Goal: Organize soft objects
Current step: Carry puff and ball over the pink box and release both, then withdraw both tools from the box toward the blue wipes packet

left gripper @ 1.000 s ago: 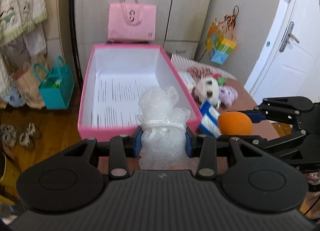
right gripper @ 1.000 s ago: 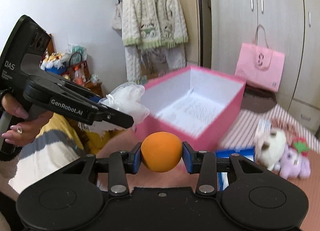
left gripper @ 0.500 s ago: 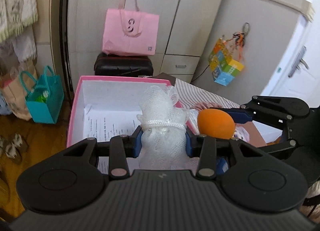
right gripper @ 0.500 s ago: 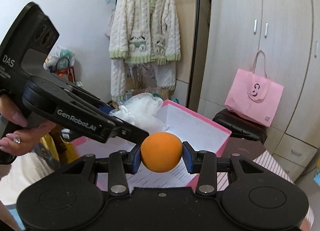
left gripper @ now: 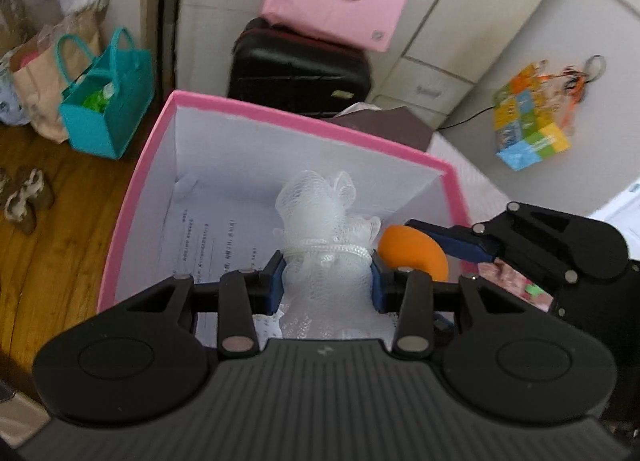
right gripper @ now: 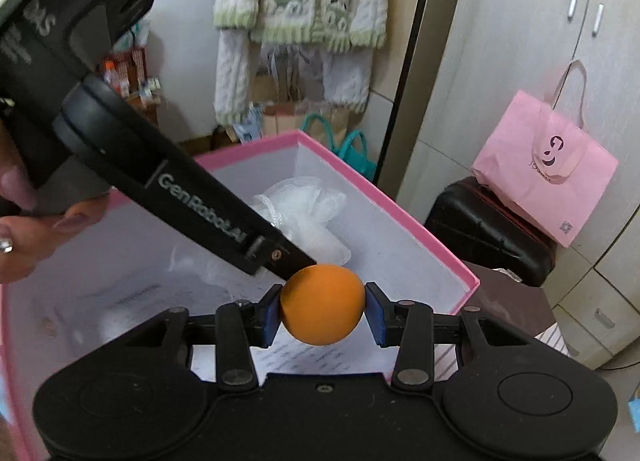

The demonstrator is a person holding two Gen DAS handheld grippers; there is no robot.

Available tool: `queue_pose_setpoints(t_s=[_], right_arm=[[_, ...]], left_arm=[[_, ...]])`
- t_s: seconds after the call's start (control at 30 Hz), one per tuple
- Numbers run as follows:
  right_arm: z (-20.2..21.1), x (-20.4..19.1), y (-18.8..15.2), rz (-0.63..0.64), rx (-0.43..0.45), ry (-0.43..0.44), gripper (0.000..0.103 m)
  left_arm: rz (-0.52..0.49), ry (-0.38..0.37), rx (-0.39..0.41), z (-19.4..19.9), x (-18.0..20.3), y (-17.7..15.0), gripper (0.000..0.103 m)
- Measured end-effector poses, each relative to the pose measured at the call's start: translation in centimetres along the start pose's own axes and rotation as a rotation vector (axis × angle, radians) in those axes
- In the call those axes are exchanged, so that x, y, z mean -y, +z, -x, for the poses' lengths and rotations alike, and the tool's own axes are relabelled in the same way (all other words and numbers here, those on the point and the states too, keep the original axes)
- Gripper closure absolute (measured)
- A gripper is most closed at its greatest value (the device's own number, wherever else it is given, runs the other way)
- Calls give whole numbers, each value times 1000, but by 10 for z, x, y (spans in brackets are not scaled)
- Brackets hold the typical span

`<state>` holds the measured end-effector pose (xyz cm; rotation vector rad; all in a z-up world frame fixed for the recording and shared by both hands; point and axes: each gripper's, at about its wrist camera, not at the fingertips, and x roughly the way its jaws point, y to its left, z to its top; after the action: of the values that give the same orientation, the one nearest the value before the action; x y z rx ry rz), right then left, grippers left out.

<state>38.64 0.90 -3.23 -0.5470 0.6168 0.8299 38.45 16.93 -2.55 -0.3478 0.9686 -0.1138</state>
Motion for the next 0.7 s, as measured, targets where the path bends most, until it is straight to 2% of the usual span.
queue_pose_setpoints(t_s=[0.13,0.2,0.23,0.27,0.3,0.33,0.4,0.5,0.57,0.7], right_arm=[[-15,-1,0,22,-32,-11,56],[-17,-2,-1,50,-35,-23,56],[-18,-3,-1,64,-33,-32,56],[-19,-2,-2,72,-32,-38,51],[-18,-3,-2,75,-29,-46,42],[-17,-2,-3,71,-26,-55,38],[-13,3,-4,26,-24,-39,34],[7,12,-7,-51,8,3,32],[25,12,-12,-83,40,47,31],[60,6,-24,-116,87,48,31]], left_arm=[[-1,22,-13,-12,-1,2,63],[11,20,-8,-13,-3,1,60],[20,20,0,-14,-3,2,55],[22,23,5,-14,-3,2,45],[12,28,11,-15,-2,2,43],[-1,31,18,-13,-1,1,41],[-15,18,7,-10,0,2,36],[-49,-24,3,9,4,-4,35],[-73,-27,24,30,10,-11,35],[-125,-38,89,69,23,-25,35]])
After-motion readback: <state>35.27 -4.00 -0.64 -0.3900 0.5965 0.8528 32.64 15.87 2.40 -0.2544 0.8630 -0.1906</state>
